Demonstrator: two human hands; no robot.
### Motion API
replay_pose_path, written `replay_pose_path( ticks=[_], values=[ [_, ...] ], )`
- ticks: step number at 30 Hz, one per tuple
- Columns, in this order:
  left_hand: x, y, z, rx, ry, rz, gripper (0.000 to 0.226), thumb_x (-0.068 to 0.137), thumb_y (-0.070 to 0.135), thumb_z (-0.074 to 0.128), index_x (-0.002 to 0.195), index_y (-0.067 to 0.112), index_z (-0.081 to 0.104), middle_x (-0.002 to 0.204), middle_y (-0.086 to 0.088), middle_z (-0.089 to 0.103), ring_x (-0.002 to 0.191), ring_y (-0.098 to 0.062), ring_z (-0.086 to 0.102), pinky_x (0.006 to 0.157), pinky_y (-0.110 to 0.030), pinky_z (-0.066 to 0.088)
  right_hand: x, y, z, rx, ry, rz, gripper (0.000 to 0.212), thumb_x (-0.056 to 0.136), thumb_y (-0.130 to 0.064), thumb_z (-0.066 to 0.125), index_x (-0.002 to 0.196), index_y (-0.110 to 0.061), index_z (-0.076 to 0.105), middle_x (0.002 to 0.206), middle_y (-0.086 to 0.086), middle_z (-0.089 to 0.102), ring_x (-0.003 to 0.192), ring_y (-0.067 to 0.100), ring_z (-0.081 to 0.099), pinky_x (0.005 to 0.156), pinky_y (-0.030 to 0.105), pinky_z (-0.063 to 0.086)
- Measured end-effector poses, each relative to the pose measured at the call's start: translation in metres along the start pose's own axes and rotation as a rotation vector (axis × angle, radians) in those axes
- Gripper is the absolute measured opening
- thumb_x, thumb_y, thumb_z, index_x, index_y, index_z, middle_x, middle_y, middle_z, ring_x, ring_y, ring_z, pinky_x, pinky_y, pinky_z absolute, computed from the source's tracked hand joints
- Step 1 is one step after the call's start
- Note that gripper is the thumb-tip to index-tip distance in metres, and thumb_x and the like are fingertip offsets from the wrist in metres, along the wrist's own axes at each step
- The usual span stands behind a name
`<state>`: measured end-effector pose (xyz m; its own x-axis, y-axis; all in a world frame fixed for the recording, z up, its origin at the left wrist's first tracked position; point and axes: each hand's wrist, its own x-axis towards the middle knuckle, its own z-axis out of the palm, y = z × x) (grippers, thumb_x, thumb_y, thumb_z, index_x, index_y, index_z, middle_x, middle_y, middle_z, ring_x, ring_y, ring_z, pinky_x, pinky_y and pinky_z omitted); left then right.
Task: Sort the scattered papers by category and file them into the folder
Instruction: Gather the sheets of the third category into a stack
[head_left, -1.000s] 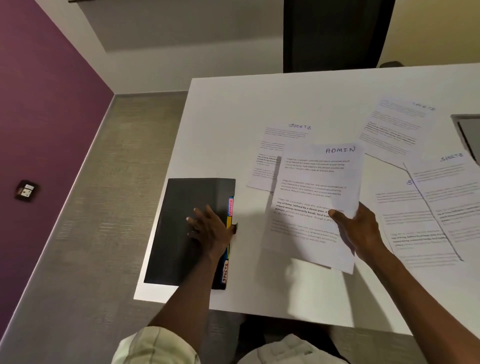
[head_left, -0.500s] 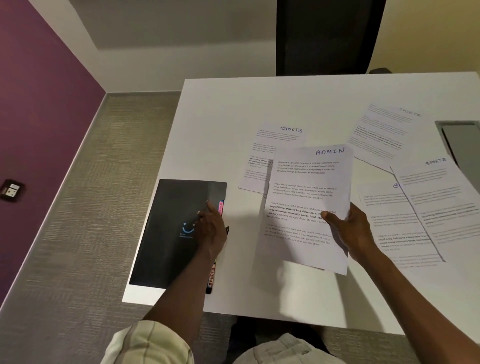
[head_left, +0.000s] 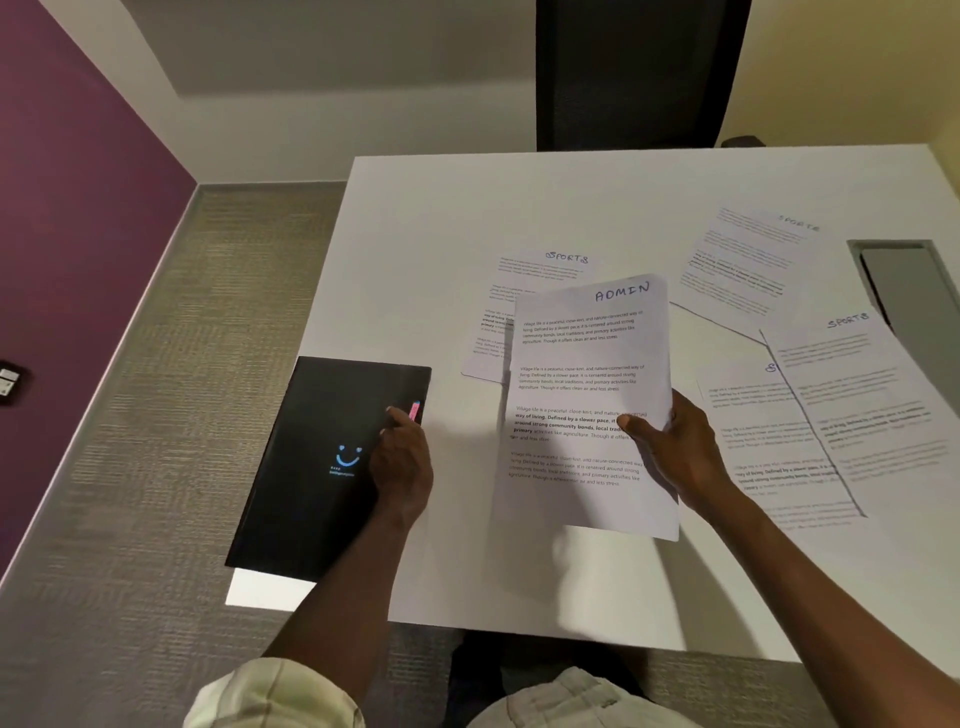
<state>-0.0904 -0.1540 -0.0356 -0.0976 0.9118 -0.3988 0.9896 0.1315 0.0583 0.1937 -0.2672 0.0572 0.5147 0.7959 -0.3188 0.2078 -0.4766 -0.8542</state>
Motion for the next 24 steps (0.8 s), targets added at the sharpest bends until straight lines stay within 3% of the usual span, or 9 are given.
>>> replay_pose_path(
  ticks=[5, 7, 10, 12, 14, 18, 21, 24],
  values=[
    [-0.017, -0.01, -0.058, 0.137, 0.194, 0.134, 0.013, 0.092, 0.017, 0.065, 0.096, 0.006, 0.06, 0.078, -0.009, 0.065, 0.064, -0.019, 0.064, 0.052, -0.027, 0.048, 0.002, -0.024, 0.022, -0.015, 0.008, -0.068, 0.034, 0.083, -0.015, 0.072, 0.115, -0.015, 0.06, 0.102, -0.005, 0.064, 0.091, 0.017, 0.06, 0.075, 0.025, 0.043],
    [-0.012, -0.014, -0.079, 0.039, 0.204, 0.074, 0.011, 0.095, 0.015, 0.061, 0.103, 0.007, 0.061, 0.092, -0.009, 0.066, 0.079, -0.02, 0.067, 0.063, -0.027, 0.055, 0.001, -0.038, 0.035, -0.007, 0.028, -0.11, 0.026, 0.083, -0.016, 0.072, 0.106, -0.02, 0.059, 0.093, -0.009, 0.063, 0.086, 0.015, 0.06, 0.071, 0.023, 0.044],
    [-0.003, -0.021, -0.1, -0.138, 0.226, 0.015, 0.016, 0.087, 0.008, 0.065, 0.103, 0.009, 0.066, 0.101, -0.01, 0.068, 0.095, -0.03, 0.067, 0.074, -0.037, 0.056, -0.004, -0.061, 0.056, -0.016, 0.058, -0.197, 0.021, 0.086, -0.019, 0.069, 0.104, -0.018, 0.059, 0.09, -0.01, 0.063, 0.077, 0.008, 0.059, 0.058, 0.009, 0.039],
    [0.002, -0.026, -0.108, -0.193, 0.249, 0.027, 0.012, 0.081, 0.006, 0.064, 0.093, 0.01, 0.067, 0.091, -0.007, 0.066, 0.087, -0.029, 0.064, 0.067, -0.033, 0.049, -0.01, -0.075, 0.071, -0.023, 0.075, -0.234, 0.024, 0.088, -0.02, 0.064, 0.111, -0.015, 0.058, 0.097, -0.008, 0.063, 0.076, 0.003, 0.057, 0.054, 0.005, 0.036],
    [0.003, -0.028, -0.113, -0.248, 0.249, 0.044, 0.005, 0.079, 0.006, 0.063, 0.082, 0.01, 0.063, 0.079, -0.001, 0.061, 0.076, -0.024, 0.06, 0.06, -0.029, 0.041, -0.018, -0.089, 0.087, -0.021, 0.09, -0.276, 0.027, 0.092, -0.02, 0.061, 0.118, -0.013, 0.055, 0.106, -0.005, 0.064, 0.081, 0.01, 0.058, 0.058, 0.004, 0.038],
    [0.001, -0.026, -0.124, -0.317, 0.24, 0.081, 0.009, 0.075, 0.007, 0.063, 0.069, 0.008, 0.057, 0.066, 0.0, 0.058, 0.058, -0.016, 0.05, 0.046, -0.024, 0.028, -0.033, -0.105, 0.12, -0.05, 0.067, -0.345, 0.026, 0.096, -0.017, 0.055, 0.121, -0.014, 0.049, 0.12, 0.004, 0.065, 0.092, 0.017, 0.063, 0.068, 0.022, 0.05],
    [-0.003, -0.025, -0.13, -0.347, 0.229, 0.075, 0.016, 0.074, 0.007, 0.065, 0.064, 0.012, 0.053, 0.065, 0.001, 0.058, 0.056, -0.014, 0.048, 0.049, -0.025, 0.031, -0.045, -0.103, 0.142, -0.129, -0.018, -0.371, 0.02, 0.097, -0.017, 0.051, 0.116, -0.015, 0.047, 0.111, 0.004, 0.065, 0.082, 0.016, 0.062, 0.056, 0.016, 0.047],
    [-0.002, -0.029, -0.136, -0.378, 0.241, 0.073, 0.006, 0.073, 0.009, 0.069, 0.073, 0.01, 0.063, 0.073, -0.003, 0.064, 0.061, -0.016, 0.052, 0.056, -0.028, 0.043, -0.057, -0.092, 0.163, -0.158, -0.116, -0.468, 0.016, 0.098, -0.021, 0.048, 0.112, -0.014, 0.044, 0.098, -0.001, 0.06, 0.072, 0.011, 0.062, 0.047, 0.014, 0.047]
  ],
)
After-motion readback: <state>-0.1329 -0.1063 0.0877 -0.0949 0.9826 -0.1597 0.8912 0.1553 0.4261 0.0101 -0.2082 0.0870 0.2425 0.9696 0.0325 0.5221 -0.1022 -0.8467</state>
